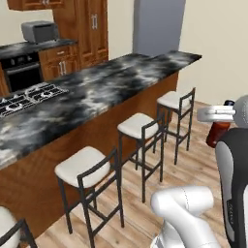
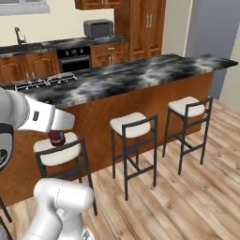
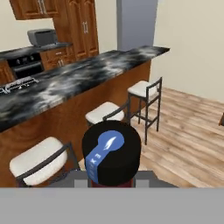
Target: Place the condiment bottle and ketchup from the counter to the top shelf of the fridge. If the existing items in the fridge are on the top shelf, move them to other shelves.
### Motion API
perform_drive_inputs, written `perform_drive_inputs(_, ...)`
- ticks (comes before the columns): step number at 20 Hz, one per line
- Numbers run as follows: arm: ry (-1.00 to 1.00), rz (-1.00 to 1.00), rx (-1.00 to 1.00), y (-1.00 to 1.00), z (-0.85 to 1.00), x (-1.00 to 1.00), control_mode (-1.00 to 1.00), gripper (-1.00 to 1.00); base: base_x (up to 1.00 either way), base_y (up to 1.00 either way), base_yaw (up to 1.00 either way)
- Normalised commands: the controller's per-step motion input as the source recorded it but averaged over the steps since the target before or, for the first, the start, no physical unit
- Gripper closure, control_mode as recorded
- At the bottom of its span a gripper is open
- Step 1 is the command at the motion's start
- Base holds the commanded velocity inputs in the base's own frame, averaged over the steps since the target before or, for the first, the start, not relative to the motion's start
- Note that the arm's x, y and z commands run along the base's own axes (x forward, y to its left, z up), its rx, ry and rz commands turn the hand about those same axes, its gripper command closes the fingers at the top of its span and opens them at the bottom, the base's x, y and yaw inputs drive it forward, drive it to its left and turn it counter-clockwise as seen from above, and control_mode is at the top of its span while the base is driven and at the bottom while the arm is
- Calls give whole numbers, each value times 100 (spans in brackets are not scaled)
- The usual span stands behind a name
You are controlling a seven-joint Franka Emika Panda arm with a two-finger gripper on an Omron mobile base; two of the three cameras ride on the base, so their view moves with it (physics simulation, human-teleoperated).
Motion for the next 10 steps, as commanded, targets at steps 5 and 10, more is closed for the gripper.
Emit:
perform_drive_inputs(5, 0, 0, 0, 0, 0, 0, 100, 100, 0, -43, -83)
perform_drive_inputs(10, 0, 0, 0, 0, 0, 0, 100, 100, 16, -41, -76)
